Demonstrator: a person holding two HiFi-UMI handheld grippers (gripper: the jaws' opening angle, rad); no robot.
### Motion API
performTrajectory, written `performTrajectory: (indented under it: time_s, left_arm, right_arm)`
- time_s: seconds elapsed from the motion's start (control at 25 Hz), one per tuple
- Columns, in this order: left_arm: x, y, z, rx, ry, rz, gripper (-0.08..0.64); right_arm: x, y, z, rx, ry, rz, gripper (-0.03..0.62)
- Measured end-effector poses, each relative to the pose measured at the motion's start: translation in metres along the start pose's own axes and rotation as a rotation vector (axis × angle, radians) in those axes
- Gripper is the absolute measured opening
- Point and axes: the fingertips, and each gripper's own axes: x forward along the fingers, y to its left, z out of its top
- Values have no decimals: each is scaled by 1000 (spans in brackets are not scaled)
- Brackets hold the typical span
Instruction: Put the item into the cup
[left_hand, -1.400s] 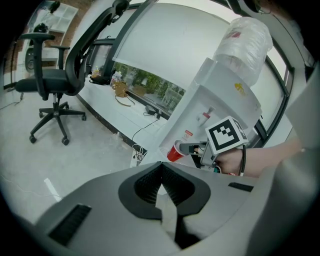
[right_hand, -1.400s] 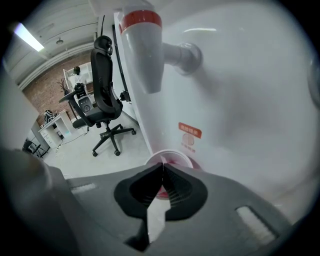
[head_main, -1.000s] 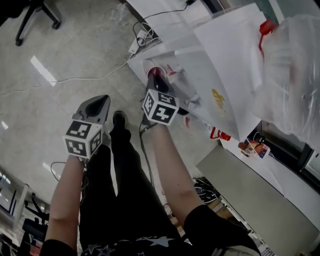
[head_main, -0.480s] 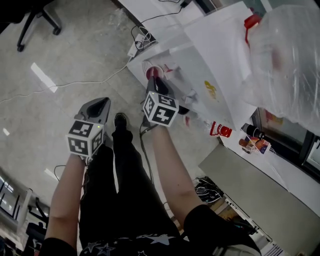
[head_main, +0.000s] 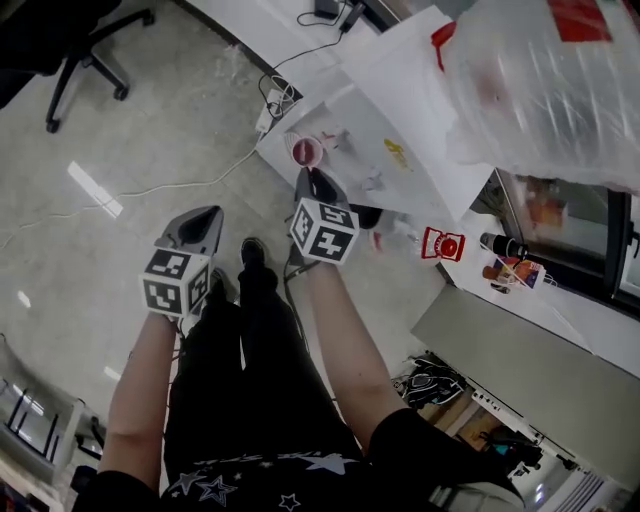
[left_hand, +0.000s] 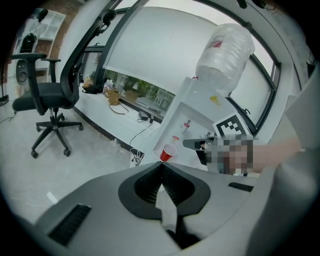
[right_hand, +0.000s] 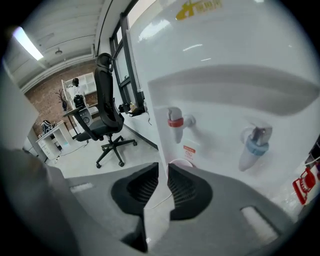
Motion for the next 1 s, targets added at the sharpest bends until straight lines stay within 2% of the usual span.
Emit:
performTrajectory:
  time_s: [0.36,0.6,0.68,0.76,1.0]
  left_arm:
    - [-69,-9,10,-4,-39,-16,6]
    - [-104,-23,10,3,-43,-55,6]
    - [-115,-27,9,6,-35,-61,6]
    - [-124,-33,10,12,-34,-64,6]
    - [-139,-49,23,37,-56,-67,6]
  right_arm:
    - [-81,53,12,-34,-28,18,54]
    - [-130,80,14,-27,-36,15,51]
    - [-146,84,11,-37,-32,4,6]
    - [-158,87,9,-45,-20,5,6]
    - [-186,102,14,-124,-18,63,6]
